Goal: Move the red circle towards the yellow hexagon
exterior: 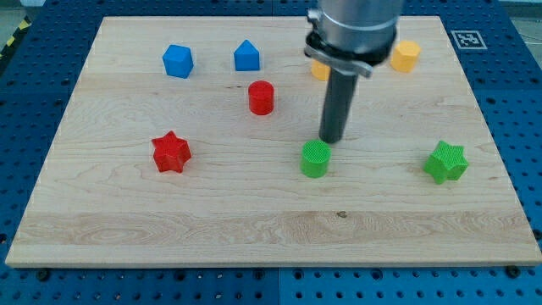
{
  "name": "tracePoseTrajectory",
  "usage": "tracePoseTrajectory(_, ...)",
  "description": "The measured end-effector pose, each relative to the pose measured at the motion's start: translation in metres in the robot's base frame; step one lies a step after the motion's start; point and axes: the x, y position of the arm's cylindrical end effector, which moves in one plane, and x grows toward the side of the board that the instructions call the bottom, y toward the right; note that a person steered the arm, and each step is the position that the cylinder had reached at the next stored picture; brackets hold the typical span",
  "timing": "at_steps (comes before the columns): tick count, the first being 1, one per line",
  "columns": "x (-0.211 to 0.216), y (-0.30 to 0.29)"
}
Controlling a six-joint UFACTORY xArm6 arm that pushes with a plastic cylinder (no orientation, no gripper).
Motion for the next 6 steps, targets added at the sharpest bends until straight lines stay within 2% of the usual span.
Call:
tracePoseTrajectory(2,-0.012,-0.105)
tracePoseTrajectory(3,-0.035,-0.124)
tracePoseTrajectory(4,-0.056,-0.085)
tracePoseTrajectory(6,-0.05,0.048)
